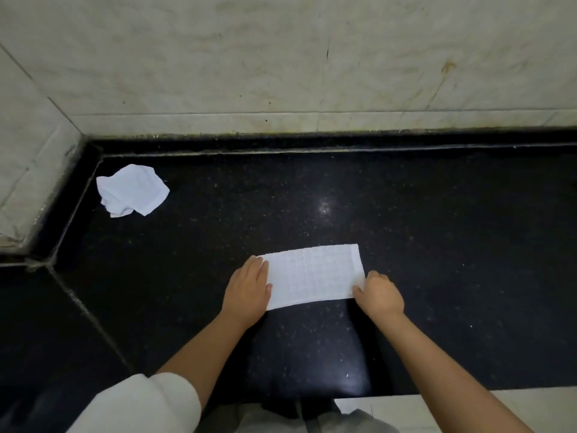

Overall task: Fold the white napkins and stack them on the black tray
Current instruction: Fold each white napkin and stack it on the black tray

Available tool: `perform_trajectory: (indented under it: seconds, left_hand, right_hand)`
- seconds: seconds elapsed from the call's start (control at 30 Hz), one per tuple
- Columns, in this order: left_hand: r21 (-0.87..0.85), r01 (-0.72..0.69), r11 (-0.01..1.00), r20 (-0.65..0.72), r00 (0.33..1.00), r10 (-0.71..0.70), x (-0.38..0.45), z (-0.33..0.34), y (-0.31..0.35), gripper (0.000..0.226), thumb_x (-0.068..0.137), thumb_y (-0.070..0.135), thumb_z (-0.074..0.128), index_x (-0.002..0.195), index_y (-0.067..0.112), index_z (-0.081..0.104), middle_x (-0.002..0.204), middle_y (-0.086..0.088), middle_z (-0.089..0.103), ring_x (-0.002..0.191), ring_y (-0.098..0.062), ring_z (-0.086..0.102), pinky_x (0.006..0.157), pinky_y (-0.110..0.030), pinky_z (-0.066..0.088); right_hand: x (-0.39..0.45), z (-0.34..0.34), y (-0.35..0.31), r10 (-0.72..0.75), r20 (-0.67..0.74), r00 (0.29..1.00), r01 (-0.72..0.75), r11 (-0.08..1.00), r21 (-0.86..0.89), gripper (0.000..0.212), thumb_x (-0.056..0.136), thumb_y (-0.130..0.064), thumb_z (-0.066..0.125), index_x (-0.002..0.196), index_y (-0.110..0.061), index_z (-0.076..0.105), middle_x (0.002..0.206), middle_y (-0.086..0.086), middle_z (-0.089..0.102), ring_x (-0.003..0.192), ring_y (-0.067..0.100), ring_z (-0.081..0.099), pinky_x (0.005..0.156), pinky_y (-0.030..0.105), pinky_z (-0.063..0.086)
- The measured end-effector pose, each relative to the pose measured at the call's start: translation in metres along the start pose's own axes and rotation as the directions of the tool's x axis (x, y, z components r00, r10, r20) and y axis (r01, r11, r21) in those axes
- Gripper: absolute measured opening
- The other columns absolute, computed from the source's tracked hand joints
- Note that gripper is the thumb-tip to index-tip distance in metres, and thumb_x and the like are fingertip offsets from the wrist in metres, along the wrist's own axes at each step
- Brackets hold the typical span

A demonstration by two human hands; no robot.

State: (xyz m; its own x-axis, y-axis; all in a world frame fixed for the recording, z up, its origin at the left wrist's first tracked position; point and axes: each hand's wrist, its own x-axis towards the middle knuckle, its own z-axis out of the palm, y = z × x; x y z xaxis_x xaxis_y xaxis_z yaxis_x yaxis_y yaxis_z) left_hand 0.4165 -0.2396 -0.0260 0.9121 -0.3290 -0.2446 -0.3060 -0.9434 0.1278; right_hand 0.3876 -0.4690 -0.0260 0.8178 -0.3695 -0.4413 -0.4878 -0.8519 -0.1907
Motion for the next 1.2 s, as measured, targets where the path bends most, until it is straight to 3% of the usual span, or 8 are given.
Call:
perform_trajectory:
  seconds: [0.1,0.33,0.43,0.57,0.73,0.93,1.07,1.2]
  left_hand:
    - [0.031,0.055,0.998,0.175,0.983,-0.059,0.007,0.01,0.003,0.063,0.101,0.038,0.023,0.148,0.007,-0.002,0.158,-0.008,-0.007,0.147,-0.022,-0.007,0.12,-0.035,0.0]
    - [0.017,0.082,0.996,0.203,0.975,-0.084,0.009,0.024,0.0,0.071,0.098,0.048,0.021,0.148,0.007,-0.008,0.157,-0.008,-0.016,0.146,-0.021,-0.013,0.119,-0.037,-0.006]
    - [0.012,0.073,0.997,0.217,0.973,-0.074,0.009,0.02,0.0,0.071,0.098,0.048,0.021,0.147,0.007,-0.01,0.157,-0.008,-0.017,0.146,-0.021,-0.015,0.119,-0.038,-0.007]
    - [-0.037,0.07,0.997,0.218,0.974,-0.06,0.006,0.017,-0.004,0.072,0.098,0.049,0.023,0.148,0.008,-0.009,0.157,-0.006,-0.017,0.146,-0.019,-0.016,0.119,-0.037,-0.008]
    - [-0.215,0.114,0.97,0.075,0.992,-0.1,-0.012,0.016,-0.025,0.066,0.098,0.047,0.02,0.149,0.009,0.001,0.159,-0.003,-0.006,0.147,-0.016,-0.008,0.119,-0.032,-0.004]
    - [-0.326,0.259,0.909,0.027,0.964,-0.265,-0.062,0.029,-0.068,0.133,0.05,0.079,-0.036,0.146,0.004,0.019,0.157,-0.007,0.014,0.147,-0.02,0.006,0.114,-0.024,-0.008]
    - [-0.248,0.313,0.917,0.104,0.949,-0.296,-0.086,0.031,-0.083,0.088,0.095,0.053,-0.005,0.111,0.002,0.066,0.119,-0.011,0.067,0.112,-0.027,0.063,0.101,-0.029,0.025]
    - [-0.212,0.352,0.912,0.069,0.936,-0.345,-0.102,0.037,-0.083,0.067,0.097,0.043,0.015,0.106,0.003,0.068,0.112,-0.009,0.07,0.107,-0.026,0.066,0.09,-0.039,0.051]
  right_hand:
    - [0.004,0.004,-0.009,0.104,0.011,0.995,-0.104,0.994,0.028,0.033,0.094,-0.021,0.043,0.115,0.003,0.049,0.122,0.018,0.055,0.109,0.031,0.056,0.082,0.035,0.048]
    - [0.007,0.002,-0.014,0.196,0.073,0.978,-0.204,0.972,0.115,0.022,0.087,-0.013,0.046,0.096,-0.001,0.061,0.106,0.015,0.063,0.087,0.027,0.056,0.065,0.027,0.04]
    - [0.007,-0.005,-0.017,0.131,0.014,0.991,-0.13,0.963,0.237,0.011,0.082,-0.012,0.054,0.072,-0.007,0.053,0.08,0.007,0.057,0.078,0.025,0.055,0.053,0.026,0.036]
    - [-0.003,-0.018,-0.035,0.011,-0.112,0.994,0.042,0.89,0.454,0.027,0.078,-0.001,0.056,0.059,-0.012,0.04,0.059,-0.001,0.044,0.06,0.017,0.045,0.048,0.021,0.031]
    - [-0.028,-0.013,-0.084,-0.249,-0.202,0.947,0.316,0.83,0.459,0.032,0.082,-0.005,0.06,0.059,-0.013,0.039,0.059,-0.004,0.043,0.055,0.007,0.04,0.05,0.013,0.031]
    - [-0.042,0.031,-0.13,-0.428,-0.074,0.901,0.421,0.819,0.39,0.016,0.09,-0.01,0.05,0.076,-0.01,0.042,0.076,0.004,0.047,0.072,0.015,0.044,0.054,0.016,0.031]
    - [-0.049,0.053,-0.139,-0.48,-0.017,0.877,0.452,0.814,0.364,0.013,0.091,-0.012,0.048,0.08,-0.013,0.041,0.081,0.003,0.045,0.077,0.015,0.042,0.067,0.021,0.031]
    - [-0.051,0.061,-0.135,-0.487,-0.089,0.869,0.492,0.831,0.26,0.033,0.09,-0.007,0.047,0.062,-0.013,0.031,0.059,-0.006,0.033,0.054,0.005,0.032,0.048,0.015,0.028]
